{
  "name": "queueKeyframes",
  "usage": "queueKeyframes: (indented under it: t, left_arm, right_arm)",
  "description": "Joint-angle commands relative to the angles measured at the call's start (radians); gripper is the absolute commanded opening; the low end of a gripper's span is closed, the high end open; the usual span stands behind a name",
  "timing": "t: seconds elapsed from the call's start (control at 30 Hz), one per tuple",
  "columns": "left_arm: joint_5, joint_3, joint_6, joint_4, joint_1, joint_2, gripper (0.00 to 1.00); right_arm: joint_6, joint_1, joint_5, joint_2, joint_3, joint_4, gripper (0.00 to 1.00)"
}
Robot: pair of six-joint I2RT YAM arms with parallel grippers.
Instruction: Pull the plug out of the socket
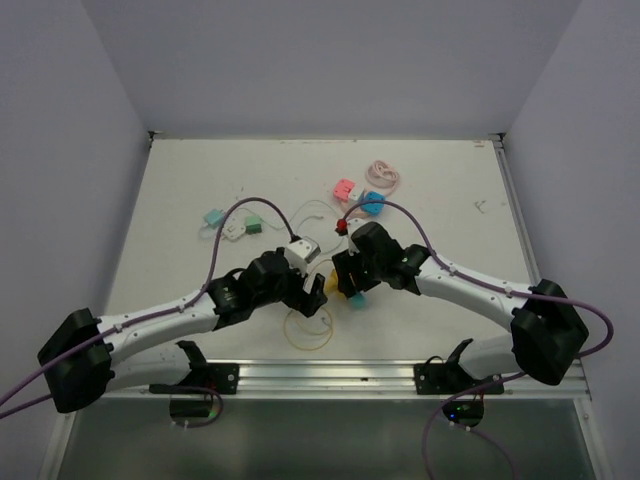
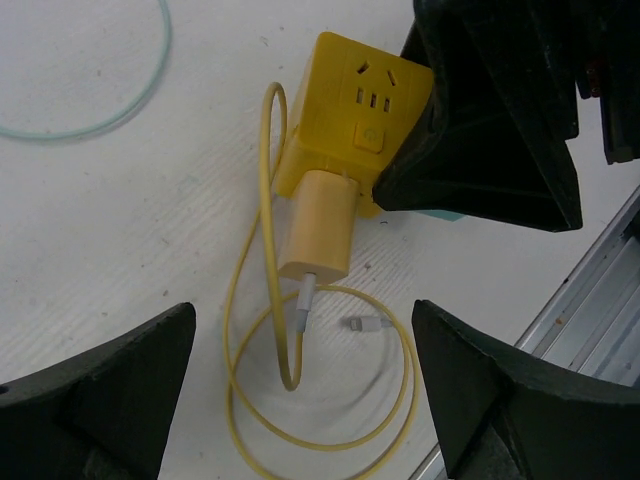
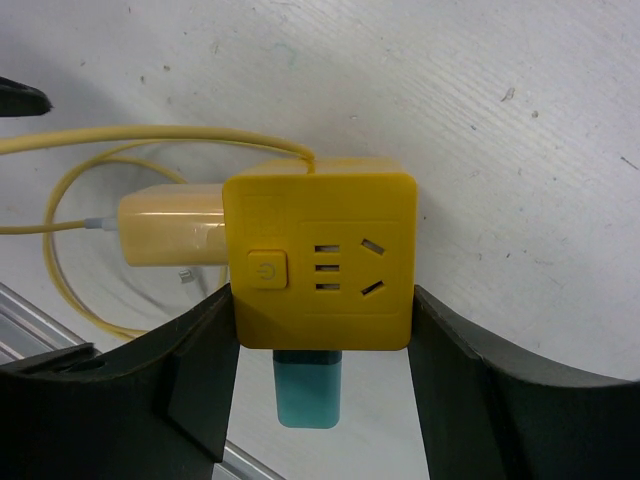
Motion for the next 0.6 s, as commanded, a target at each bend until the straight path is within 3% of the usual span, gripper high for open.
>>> queueKeyframes:
  t: [0.0,0.1,0.27,0.4,0.57]
  left_arm:
    - [-0.069,0.068,0.057,0.124,-0.046,0.068,0.92]
    - [-0.095,0.091,0.082,0.144,-0.075,0.121,0.84]
    - [-0.143,0.103,0.126,0.173,-0.109,0.19,0.79]
    - [-0.128,0.097,0.137,0.193,-0.113,0.22,0.68]
    - [-0.098,0.092,0.137,0.202,-0.119,0.25,0.63]
  right_arm:
    - [0.039,-0.001,-0.037,-0.015,0.05,0.009,0.0]
    - [0.045,-0.001,-0.043,-0.018,0.045,0.017,0.0]
    - [0.053,-0.001,-0.057,-0.022,0.034,0.028,0.0]
    - [0.053,-0.001,-0.065,-0.03,0.033,0.031,0.0]
    - [0.05,-0.001,-0.06,-0.038,0.024,0.035,0.0]
